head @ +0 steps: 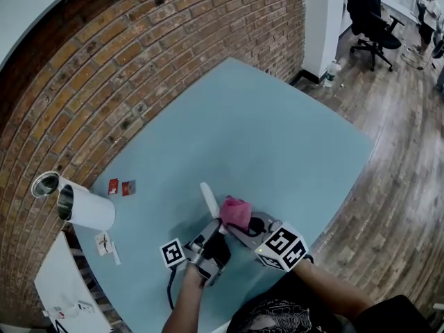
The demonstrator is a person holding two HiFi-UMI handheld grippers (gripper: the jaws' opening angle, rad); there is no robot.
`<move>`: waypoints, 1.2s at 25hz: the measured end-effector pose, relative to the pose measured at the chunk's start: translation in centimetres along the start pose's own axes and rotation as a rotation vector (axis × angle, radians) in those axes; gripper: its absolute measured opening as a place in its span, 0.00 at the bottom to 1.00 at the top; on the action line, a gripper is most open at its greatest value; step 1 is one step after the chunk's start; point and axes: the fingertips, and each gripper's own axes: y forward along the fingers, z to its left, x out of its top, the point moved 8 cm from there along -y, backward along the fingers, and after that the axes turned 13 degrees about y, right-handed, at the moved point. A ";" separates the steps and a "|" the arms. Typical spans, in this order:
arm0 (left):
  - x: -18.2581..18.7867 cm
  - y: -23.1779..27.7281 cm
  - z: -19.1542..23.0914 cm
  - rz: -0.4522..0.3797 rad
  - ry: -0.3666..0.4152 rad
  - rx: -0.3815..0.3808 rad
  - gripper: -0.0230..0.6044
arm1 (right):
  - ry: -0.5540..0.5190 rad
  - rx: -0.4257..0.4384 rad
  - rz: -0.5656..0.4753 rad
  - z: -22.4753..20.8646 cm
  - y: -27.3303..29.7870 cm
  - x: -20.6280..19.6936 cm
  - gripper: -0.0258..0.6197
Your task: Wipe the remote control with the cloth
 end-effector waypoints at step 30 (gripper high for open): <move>1.9 -1.9 -2.9 0.622 0.727 0.426 0.48 | 0.065 -0.066 -0.070 -0.8 -2.2 0.3 0.14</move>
